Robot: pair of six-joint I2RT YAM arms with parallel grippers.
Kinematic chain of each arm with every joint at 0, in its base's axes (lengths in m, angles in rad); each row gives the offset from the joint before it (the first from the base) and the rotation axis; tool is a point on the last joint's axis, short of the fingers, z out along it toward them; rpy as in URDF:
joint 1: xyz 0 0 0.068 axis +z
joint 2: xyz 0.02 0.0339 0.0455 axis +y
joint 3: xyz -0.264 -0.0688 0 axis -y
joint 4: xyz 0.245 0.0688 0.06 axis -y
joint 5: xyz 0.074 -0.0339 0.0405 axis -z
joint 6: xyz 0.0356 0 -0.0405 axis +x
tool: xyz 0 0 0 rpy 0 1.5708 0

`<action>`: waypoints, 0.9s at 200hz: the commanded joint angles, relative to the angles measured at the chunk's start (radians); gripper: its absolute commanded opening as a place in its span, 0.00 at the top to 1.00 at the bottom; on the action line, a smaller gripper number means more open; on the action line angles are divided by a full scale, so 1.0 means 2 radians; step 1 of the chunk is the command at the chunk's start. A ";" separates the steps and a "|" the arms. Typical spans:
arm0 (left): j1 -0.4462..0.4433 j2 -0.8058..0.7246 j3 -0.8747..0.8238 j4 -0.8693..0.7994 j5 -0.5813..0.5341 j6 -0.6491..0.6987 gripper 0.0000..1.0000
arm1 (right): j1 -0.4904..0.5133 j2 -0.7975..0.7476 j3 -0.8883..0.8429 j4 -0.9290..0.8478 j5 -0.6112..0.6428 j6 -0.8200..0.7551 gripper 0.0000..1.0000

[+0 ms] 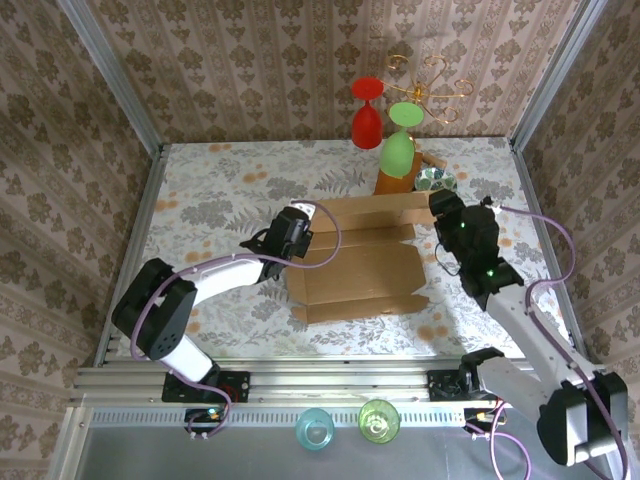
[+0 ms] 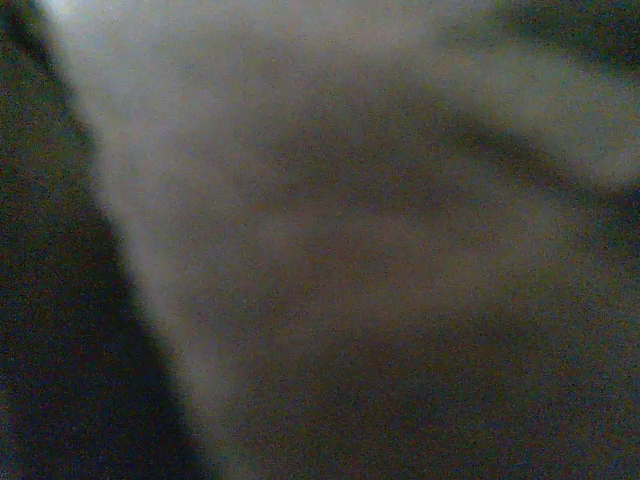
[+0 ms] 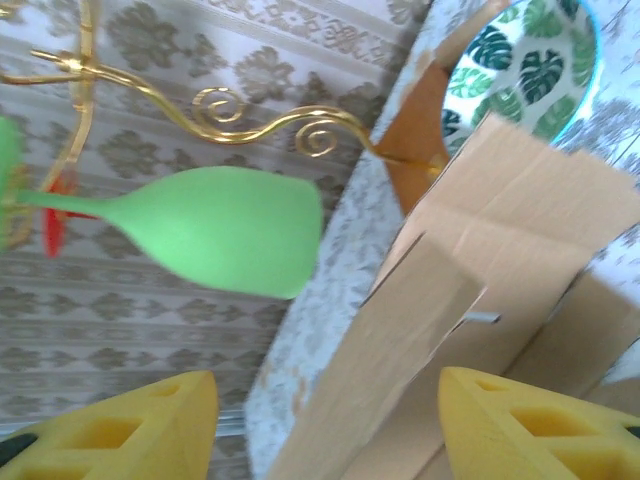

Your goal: Fold the paper box

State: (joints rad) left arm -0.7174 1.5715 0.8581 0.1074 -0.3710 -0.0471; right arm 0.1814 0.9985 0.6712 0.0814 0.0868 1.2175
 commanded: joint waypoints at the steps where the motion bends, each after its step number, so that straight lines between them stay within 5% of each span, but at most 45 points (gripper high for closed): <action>1: 0.009 -0.014 -0.009 -0.007 0.028 0.035 1.00 | -0.017 0.052 0.056 -0.030 -0.097 -0.129 0.41; 44: 0.016 -0.015 -0.005 -0.017 0.041 0.029 1.00 | -0.035 0.129 0.134 -0.077 -0.140 -0.244 0.44; 96: 0.018 -0.016 -0.005 -0.020 0.050 0.023 1.00 | -0.057 0.192 0.139 -0.057 -0.209 -0.244 0.41; 180: 0.018 -0.013 0.002 -0.028 0.051 0.021 1.00 | -0.053 0.204 0.127 -0.068 -0.232 -0.228 0.40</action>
State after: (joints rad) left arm -0.6853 1.5620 0.8555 0.0940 -0.2775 -0.0238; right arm 0.0681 1.4155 0.9237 -0.0303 -0.3500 0.7624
